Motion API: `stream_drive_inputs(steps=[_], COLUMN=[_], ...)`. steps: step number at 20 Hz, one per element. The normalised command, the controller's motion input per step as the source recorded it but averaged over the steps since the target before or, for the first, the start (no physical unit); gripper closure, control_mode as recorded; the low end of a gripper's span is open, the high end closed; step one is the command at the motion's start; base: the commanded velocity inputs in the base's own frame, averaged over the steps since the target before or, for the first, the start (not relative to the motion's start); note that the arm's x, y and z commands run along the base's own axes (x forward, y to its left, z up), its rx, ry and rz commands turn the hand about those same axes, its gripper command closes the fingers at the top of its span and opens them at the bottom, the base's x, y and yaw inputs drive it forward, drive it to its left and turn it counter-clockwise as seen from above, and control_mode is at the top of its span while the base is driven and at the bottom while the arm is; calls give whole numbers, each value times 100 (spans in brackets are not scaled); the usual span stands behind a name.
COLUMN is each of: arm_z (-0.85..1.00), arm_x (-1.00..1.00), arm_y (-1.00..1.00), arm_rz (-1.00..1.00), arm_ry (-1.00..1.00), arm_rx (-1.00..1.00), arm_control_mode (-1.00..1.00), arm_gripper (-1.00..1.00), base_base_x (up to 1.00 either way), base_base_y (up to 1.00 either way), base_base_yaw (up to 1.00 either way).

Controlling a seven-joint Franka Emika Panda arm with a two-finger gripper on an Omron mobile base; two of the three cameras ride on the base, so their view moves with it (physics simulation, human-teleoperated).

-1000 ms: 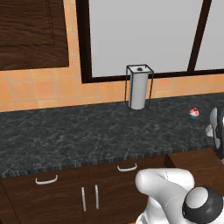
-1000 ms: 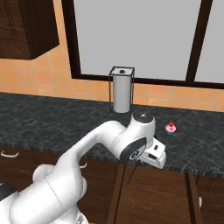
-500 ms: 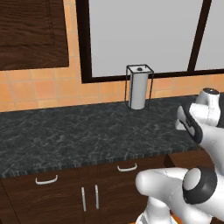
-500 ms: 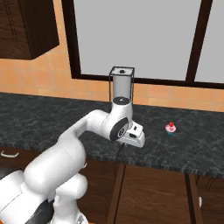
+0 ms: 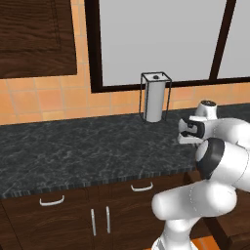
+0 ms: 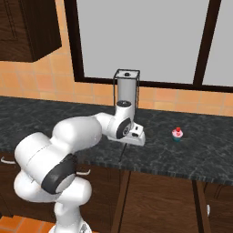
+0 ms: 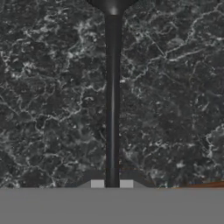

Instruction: Pick the ladle from the drawer and place it on the counter.

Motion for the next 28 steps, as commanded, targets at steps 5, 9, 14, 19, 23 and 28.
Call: stream_drive_inputs(steps=[5,9,14,19,23,28], arm_z=[-41,-32,-33,-41,-29,-2], arm_x=[69,61,47,38,32,20], arm_y=[6,8,4,1,5,0], arm_rz=[7,4,6,7,5,3], arm_ry=[0,0,0,0,0,0], arm_rx=[0,0,0,0,0,0], arm_control_mode=[-100,-100,-100,-100,-100,-100], arm_gripper=[100,100,100,100,100,-100], base_base_x=[0,0,0,0,0,0], base_base_y=[0,0,0,0,0,0], base_base_yaw=[0,0,0,0,0,0])
